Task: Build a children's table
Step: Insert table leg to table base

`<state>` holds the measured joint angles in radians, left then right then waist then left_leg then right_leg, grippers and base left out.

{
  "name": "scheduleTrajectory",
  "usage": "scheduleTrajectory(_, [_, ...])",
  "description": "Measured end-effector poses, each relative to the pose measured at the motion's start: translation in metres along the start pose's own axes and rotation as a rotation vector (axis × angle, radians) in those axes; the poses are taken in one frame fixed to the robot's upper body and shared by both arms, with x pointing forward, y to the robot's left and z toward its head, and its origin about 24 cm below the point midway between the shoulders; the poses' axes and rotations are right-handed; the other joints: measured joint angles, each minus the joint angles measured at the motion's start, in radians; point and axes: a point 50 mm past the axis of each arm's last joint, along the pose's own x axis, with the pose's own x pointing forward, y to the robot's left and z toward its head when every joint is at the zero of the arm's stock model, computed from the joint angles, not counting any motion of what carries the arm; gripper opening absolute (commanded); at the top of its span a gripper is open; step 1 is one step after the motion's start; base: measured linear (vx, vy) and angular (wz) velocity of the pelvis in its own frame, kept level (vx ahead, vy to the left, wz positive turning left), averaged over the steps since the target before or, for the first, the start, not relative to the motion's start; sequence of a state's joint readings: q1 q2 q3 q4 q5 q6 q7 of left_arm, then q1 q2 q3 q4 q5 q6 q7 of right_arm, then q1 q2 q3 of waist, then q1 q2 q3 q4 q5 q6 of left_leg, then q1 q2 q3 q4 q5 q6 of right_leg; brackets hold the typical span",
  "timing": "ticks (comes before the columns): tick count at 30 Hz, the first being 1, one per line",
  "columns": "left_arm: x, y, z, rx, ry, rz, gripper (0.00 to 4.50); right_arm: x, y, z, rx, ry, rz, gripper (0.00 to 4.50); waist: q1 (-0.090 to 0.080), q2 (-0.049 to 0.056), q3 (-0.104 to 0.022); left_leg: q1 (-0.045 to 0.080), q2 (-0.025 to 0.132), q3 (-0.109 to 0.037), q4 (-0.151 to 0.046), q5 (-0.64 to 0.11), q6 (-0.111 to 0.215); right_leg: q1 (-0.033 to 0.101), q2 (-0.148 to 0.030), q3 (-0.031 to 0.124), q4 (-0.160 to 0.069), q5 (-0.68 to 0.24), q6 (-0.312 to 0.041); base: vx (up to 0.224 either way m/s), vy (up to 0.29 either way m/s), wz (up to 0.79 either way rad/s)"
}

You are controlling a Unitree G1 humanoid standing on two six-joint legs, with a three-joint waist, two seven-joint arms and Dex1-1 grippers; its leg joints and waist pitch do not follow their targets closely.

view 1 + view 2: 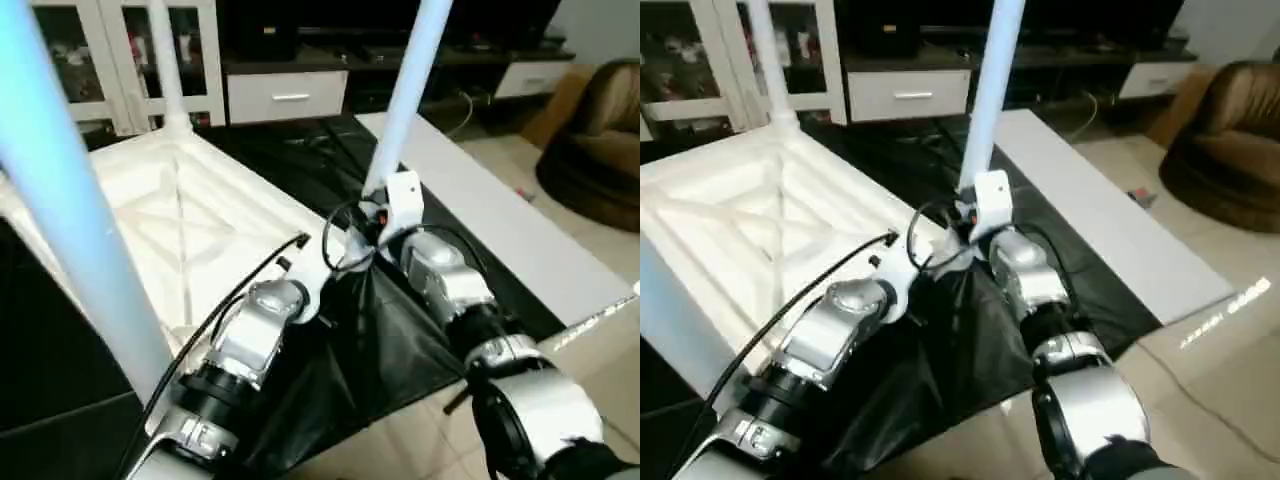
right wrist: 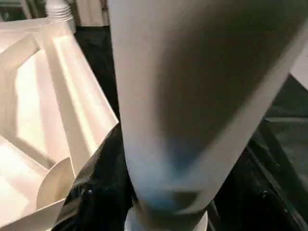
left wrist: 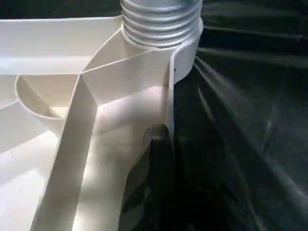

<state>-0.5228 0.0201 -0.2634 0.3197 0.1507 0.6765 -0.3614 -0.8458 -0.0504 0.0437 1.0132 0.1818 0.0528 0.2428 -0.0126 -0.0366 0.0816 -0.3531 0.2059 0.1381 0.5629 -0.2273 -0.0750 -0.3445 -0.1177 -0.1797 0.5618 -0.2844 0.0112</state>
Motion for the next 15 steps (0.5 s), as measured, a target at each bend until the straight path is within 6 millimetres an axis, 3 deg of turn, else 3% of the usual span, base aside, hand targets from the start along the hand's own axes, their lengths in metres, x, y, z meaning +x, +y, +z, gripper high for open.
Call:
scheduleTrajectory(1, [0.0003, -0.0011, 0.0008, 0.005, 0.004, -0.002, 0.00, -0.0005, -0.0023, -0.0017, 0.008, 0.002, -0.010, 1.84, 0.011, -0.024, -0.004, 0.002, 0.000, 0.030, -0.002, 0.000, 0.000, 0.001, -0.003, 0.032, 0.061, -0.013, -0.017, 0.107, -0.023, 0.13])
scheduleTrajectory(2, [0.0004, -0.0015, 0.0011, 0.006, 0.003, -0.002, 0.00, -0.0002, -0.0033, -0.0013, 0.015, 0.004, -0.016, 1.84, 0.021, -0.050, -0.014, 0.008, -0.006, 0.053, -0.005, 0.000, 0.000, -0.004, -0.009, 0.068, 0.080, -0.005, -0.007, 0.091, -0.126, 0.26])
scheduleTrajectory(3, [0.0002, -0.0012, 0.0016, 0.007, 0.002, 0.000, 0.00, 0.0001, -0.0031, -0.0005, 0.014, 0.001, -0.017, 1.84, 0.030, -0.069, -0.017, 0.014, -0.016, 0.055, 0.005, -0.001, -0.001, -0.021, -0.008, 0.087, 0.084, 0.001, 0.003, 0.091, -0.126, 0.26])
scheduleTrajectory(4, [0.0003, -0.0017, 0.0022, 0.006, -0.002, -0.001, 0.00, 0.0003, -0.0030, 0.0006, 0.011, -0.005, -0.014, 1.84, 0.043, -0.062, -0.017, 0.012, -0.014, 0.044, 0.021, -0.019, 0.001, -0.024, -0.008, 0.083, 0.084, 0.001, 0.003, 0.083, -0.082, -0.25])
scheduleTrajectory(5, [0.0002, -0.0018, 0.0024, 0.006, -0.003, -0.001, 0.00, 0.0006, -0.0024, 0.0014, 0.003, -0.009, -0.009, 1.84, 0.051, -0.048, -0.019, 0.000, -0.016, 0.018, 0.022, -0.019, 0.000, -0.021, -0.008, 0.069, 0.081, 0.001, 0.003, 0.099, 0.030, -0.51])
scheduleTrajectory(6, [0.0001, -0.0021, 0.0031, 0.006, -0.005, -0.001, 0.00, 0.0009, -0.0017, 0.0023, -0.008, -0.011, -0.006, 1.84, 0.052, -0.031, -0.025, -0.006, -0.015, 0.001, 0.022, -0.003, -0.021, -0.020, -0.005, 0.057, 0.076, 0.001, 0.003, 0.099, 0.030, -0.51])
scheduleTrajectory(7, [-0.0001, -0.0023, 0.0036, 0.006, -0.006, 0.000, 0.00, 0.0011, -0.0014, 0.0028, -0.013, -0.012, -0.004, 1.84, 0.049, -0.026, -0.028, -0.007, -0.012, -0.003, 0.019, 0.008, -0.033, -0.021, 0.001, 0.057, 0.071, 0.005, 0.002, 0.085, 0.049, -0.26])
scheduleTrajectory(8, [-0.0004, -0.0019, 0.0037, 0.006, -0.003, 0.004, 0.00, 0.0014, -0.0008, 0.0022, -0.016, -0.011, -0.002, 1.84, 0.046, -0.026, -0.033, -0.012, -0.008, -0.004, 0.017, 0.018, -0.028, -0.021, 0.009, 0.061, 0.063, 0.014, -0.004, 0.000, 0.000, 0.00])
scheduleTrajectory(11, [-0.0006, -0.0014, 0.0032, 0.006, 0.001, 0.004, 0.00, 0.0019, 0.0010, 0.0013, -0.016, -0.013, 0.009, 1.84, 0.044, -0.032, -0.038, -0.010, -0.009, 0.010, 0.017, 0.019, -0.028, -0.022, 0.011, 0.078, 0.053, 0.050, -0.004, 0.000, 0.000, 0.00])
scheduleTrajectory(12, [-0.0008, -0.0014, 0.0037, 0.007, -0.002, 0.004, 0.00, 0.0021, 0.0015, 0.0021, -0.017, -0.016, 0.016, 2.19, 0.043, -0.032, -0.038, -0.010, -0.009, 0.012, 0.015, 0.019, -0.028, -0.023, 0.012, 0.080, 0.051, 0.050, -0.004, 0.000, 0.000, 0.00])
scheduleTrajectory(14, [-0.0017, -0.0003, 0.0048, 0.013, -0.009, 0.005, 0.00, 0.0025, 0.0025, 0.0052, -0.025, -0.032, 0.034, 2.19, 0.044, -0.032, -0.038, -0.012, -0.009, 0.013, 0.010, 0.019, -0.028, -0.026, 0.012, 0.081, 0.048, 0.050, -0.004, 0.000, 0.000, 0.00])
scheduleTrajectory(15, [-0.0021, 0.0001, 0.0049, 0.015, -0.010, 0.003, 0.00, 0.0024, 0.0025, 0.0058, -0.028, -0.038, 0.039, 2.42, 0.044, -0.032, -0.039, -0.012, -0.009, 0.014, 0.009, 0.019, -0.028, -0.027, 0.012, 0.081, 0.048, 0.050, -0.003, 0.000, 0.000, 0.00])
